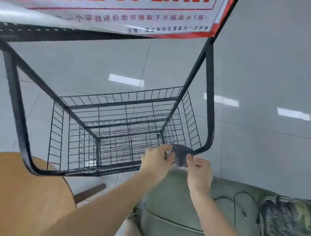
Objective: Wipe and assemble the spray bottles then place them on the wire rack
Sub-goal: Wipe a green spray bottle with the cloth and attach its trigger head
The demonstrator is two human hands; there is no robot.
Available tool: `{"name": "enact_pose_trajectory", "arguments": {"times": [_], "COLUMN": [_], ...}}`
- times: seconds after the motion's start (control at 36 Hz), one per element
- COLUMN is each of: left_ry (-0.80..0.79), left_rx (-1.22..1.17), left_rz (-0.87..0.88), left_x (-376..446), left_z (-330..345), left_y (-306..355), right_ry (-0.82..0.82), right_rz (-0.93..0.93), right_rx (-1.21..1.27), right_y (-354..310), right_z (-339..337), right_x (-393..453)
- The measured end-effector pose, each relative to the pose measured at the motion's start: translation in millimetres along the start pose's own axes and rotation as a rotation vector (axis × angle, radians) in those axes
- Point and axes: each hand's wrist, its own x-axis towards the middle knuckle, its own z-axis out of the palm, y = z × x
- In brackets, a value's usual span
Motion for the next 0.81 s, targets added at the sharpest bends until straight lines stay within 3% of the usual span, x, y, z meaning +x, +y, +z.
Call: {"name": "enact_pose_trajectory", "arguments": {"times": [0.11, 0.22, 0.44, 0.64, 0.81], "left_ry": [-0.078, -0.163, -0.17, -0.021, 0.095], "left_rx": [0.2, 0.245, 0.024, -0.492, -1.169], "left_rz": [-0.04, -0.061, -0.124, -0.117, -0.207], "left_x": [22, 38, 39, -9, -84], "left_z": [10, 16, 12, -36, -95], "left_y": [6, 9, 4, -8, -45], "right_ry": [-0.015, -0.131, -0.23, -0.482, -0.763], "right_rz": [0.074, 0.077, 0.026, -0.074, -0.048], "right_rx": [-0.023, -0.049, 0.291, 0.473, 0.571], "right_y": [-4, -4, -13, -39, -64], "right_z": [-2, 4, 0, 1, 22], "right_x": [16, 30, 14, -36, -98]}}
